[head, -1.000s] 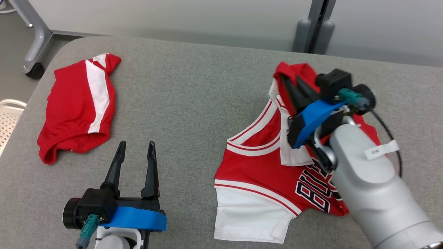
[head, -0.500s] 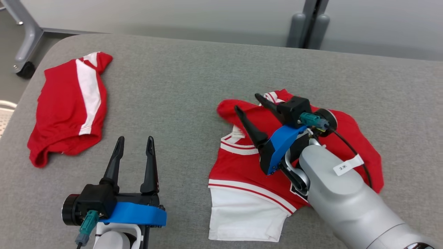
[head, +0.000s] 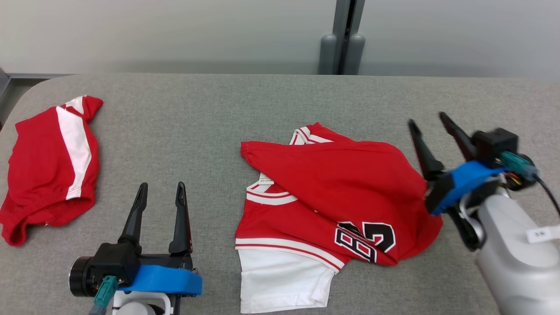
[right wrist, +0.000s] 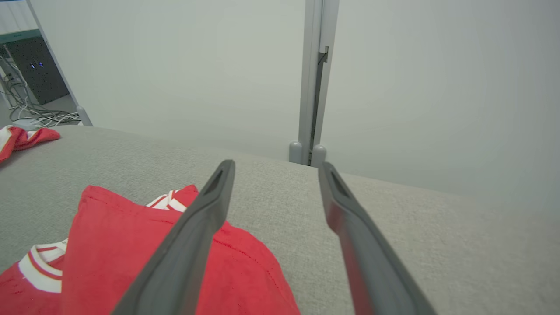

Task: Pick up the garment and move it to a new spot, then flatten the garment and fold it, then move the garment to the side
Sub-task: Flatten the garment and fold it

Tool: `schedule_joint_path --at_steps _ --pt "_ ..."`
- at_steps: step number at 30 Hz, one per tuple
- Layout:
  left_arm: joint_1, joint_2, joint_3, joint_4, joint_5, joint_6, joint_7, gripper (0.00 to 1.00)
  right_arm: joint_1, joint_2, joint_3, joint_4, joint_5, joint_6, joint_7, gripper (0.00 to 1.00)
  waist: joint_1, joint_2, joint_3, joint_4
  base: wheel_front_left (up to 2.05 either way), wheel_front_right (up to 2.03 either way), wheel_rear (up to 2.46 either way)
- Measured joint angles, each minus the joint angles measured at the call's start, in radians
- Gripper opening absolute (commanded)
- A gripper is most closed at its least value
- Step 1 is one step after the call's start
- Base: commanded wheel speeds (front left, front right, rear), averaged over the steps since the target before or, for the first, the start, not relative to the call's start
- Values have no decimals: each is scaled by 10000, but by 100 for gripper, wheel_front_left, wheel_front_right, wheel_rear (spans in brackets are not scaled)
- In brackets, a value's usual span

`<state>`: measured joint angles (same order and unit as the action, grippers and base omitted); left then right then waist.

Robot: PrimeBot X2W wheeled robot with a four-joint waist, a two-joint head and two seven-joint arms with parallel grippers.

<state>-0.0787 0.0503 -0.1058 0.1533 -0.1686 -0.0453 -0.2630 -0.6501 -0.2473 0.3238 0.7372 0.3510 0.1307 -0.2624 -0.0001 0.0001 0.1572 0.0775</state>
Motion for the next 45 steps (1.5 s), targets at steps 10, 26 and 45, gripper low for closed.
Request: schedule_joint_path --at_steps 10,26,45 --pt "100 0 69 -58 88 -127 0 100 1022 -374 -1570 704 -362 0 0 100 0 0 53 -70 0 0 0" --pt "-146 0 -42 -35 90 -169 0 100 872 512 -1615 3342 -382 0 -33 100 0 -1 552 376 0 0 0" --pt "-1 2 -35 31 117 -157 0 100 1440 468 -1829 1766 -286 0 -17 0 1 -2 151 123 0 0 0"
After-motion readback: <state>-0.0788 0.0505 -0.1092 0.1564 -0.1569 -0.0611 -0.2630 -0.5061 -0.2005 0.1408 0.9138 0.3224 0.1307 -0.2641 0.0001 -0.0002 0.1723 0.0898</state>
